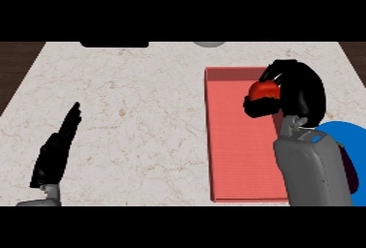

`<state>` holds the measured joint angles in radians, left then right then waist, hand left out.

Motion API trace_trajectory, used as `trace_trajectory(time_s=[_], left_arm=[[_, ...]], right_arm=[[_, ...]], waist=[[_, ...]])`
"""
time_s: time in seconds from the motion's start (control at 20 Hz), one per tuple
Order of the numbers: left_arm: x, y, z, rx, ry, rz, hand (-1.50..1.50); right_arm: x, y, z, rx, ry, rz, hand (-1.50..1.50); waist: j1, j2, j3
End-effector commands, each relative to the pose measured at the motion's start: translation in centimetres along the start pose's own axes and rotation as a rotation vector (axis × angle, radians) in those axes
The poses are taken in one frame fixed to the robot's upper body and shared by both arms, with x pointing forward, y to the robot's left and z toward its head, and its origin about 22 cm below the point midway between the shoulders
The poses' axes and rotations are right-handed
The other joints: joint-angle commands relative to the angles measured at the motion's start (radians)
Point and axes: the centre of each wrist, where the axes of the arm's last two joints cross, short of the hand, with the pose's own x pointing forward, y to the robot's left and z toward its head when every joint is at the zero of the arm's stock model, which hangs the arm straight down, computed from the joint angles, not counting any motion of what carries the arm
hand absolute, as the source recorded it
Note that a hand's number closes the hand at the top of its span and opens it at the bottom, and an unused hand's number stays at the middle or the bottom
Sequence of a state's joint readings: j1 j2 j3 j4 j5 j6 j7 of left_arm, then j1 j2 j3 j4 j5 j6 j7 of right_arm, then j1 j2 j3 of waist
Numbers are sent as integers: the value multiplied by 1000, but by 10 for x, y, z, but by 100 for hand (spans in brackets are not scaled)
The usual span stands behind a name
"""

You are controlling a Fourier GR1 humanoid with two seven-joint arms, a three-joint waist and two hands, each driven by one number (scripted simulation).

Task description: Pick the tomato from the plate and place it in the cardboard box

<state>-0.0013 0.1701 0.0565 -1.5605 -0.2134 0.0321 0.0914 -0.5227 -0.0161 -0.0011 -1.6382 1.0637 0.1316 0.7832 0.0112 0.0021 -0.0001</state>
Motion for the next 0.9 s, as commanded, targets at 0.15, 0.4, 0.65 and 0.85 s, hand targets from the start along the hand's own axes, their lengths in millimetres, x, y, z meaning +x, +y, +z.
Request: trace_trajectory(time_s=[0.15, 0.4, 0.65, 0.85], left_arm=[[10, 4, -3, -6, 0, 4, 0], [3, 5, 8, 1, 1, 13, 0], [-6, 10, -1, 2, 5, 0, 0], [1, 9, -5, -2, 2, 9, 0]], right_arm=[[-34, 51, -38, 27, 115, -61, -150], [-27, 69, -40, 9, 78, -136, -150], [-22, 40, -54, -209, 64, -382, -150], [-33, 27, -54, -333, 77, -556, -150]], waist=[[2, 1, 1], [-2, -1, 0], [-3, 2, 1], [-8, -1, 1]])
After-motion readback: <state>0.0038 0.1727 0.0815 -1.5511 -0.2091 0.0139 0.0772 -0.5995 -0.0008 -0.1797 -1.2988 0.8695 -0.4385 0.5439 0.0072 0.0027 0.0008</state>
